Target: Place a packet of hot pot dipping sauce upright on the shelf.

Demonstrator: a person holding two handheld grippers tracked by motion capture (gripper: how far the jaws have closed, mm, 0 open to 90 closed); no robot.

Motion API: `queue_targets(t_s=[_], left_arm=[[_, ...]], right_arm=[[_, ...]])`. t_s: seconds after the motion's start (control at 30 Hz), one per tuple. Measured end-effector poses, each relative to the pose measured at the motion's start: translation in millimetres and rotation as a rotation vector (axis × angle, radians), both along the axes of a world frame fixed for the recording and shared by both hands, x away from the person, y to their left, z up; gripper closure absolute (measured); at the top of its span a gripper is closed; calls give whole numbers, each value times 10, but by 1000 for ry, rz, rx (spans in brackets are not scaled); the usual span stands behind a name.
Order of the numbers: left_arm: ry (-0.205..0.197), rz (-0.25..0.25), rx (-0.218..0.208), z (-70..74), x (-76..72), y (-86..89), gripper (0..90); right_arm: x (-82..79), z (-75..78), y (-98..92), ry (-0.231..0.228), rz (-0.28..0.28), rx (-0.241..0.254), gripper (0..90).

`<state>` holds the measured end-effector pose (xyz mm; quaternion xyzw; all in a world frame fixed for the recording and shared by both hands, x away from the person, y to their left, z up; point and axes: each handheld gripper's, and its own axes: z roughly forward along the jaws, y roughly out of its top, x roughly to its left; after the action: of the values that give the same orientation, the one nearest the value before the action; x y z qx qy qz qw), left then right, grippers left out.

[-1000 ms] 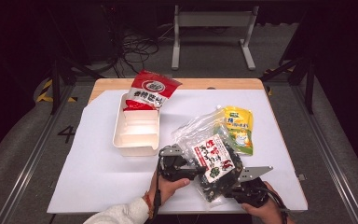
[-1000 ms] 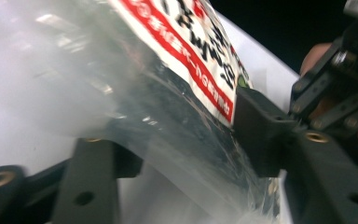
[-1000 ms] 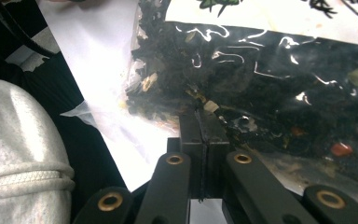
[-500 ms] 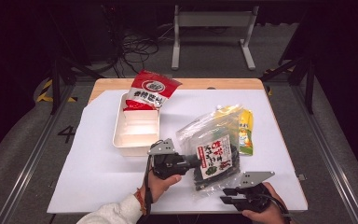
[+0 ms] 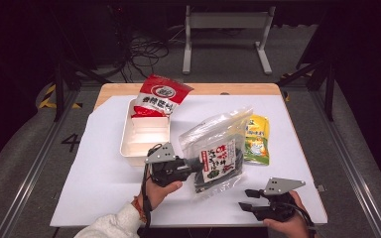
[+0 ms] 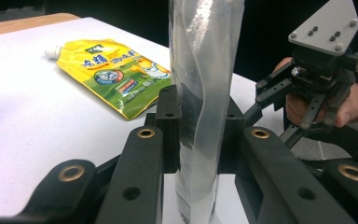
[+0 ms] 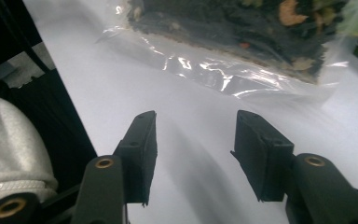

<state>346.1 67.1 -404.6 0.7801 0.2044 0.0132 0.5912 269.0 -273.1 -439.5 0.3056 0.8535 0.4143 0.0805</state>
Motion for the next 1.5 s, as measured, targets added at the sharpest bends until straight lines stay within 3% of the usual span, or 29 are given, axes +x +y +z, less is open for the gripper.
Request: queue_targets(t_s=[0.27, 0.37, 0.7, 0.77, 1.1, 1.27, 1.43, 1.5], left_arm=[[-66, -24, 24, 67, -25, 16, 770], [-69, -14, 25, 83, -27, 30, 771], [-104, 22, 11, 225, 15, 239, 773], [-127, 32, 5, 305, 14, 322, 773], [-170, 121, -65, 506, 72, 735, 772], [-203, 171, -85, 599, 94, 945, 772], [-240, 220, -107, 660, 118, 1157, 772], [-252, 262, -109, 691, 125, 1264, 772]], right_arm=[[11, 4, -38, -23, -40, -4, 432], [20, 3, -51, -24, -53, 1, 419], [40, 6, -91, -32, -100, 14, 386], [41, 8, -96, -32, -101, 18, 392], [38, 18, -109, -64, -118, 8, 372], [8, 9, -56, -97, -79, -33, 386], [27, -9, -74, -84, -92, -26, 376], [30, -17, -77, -81, -92, -25, 377]])
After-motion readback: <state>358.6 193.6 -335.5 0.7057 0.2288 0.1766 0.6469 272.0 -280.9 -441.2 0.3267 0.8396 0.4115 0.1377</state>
